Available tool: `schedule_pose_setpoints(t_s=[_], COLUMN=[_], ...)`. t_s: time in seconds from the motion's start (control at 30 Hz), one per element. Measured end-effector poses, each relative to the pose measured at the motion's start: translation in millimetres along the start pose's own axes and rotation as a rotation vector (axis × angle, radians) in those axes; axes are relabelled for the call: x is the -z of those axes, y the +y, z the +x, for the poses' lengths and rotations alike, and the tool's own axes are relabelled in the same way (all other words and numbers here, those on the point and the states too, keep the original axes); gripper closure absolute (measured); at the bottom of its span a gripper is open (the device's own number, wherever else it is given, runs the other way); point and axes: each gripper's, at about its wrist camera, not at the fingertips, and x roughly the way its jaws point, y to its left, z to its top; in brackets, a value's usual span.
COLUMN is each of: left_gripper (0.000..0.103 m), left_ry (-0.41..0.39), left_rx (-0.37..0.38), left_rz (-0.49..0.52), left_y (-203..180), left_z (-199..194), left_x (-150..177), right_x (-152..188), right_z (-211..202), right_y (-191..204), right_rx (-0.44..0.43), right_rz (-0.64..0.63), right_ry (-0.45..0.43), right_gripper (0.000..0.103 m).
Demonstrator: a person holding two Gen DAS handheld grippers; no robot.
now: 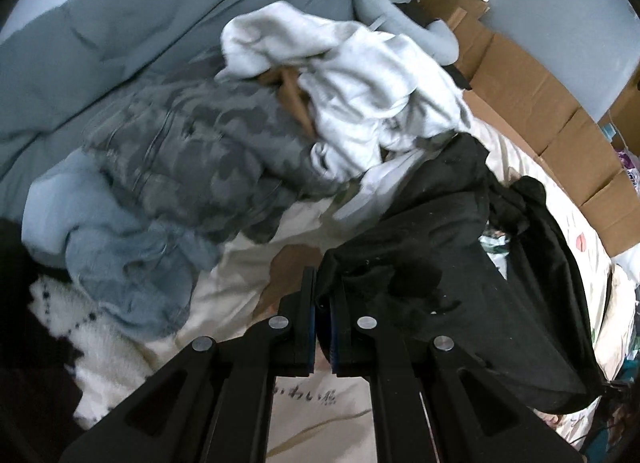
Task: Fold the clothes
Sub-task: 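Lift the black shirt with both grippers and pull it off the pile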
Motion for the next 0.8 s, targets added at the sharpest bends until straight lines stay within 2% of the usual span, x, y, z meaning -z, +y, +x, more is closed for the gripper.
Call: schedule_pose_setpoints(t_s=[0.47, 0.63, 0.8], left_gripper=[0.099, 0.099, 0.099], left_ry=[0.131, 0.165, 0.161], left_rx=[-0.031, -0.051, -0.078], left_rz=[-0.120, -0.137, -0.149], left_y=[56, 68, 81], left_z=[18, 26, 31], left_x=[74, 92, 91], right_x=[63, 69, 64], right_z=[30, 33, 37], right_y=[-9, -16, -21], right_rx=[0.043, 0.048, 0.054], right_rz=[-0.001, 0.017, 0.033], right_ry=[0.177, 0.210, 0.241], right_gripper=[0.099, 0.099, 0.093])
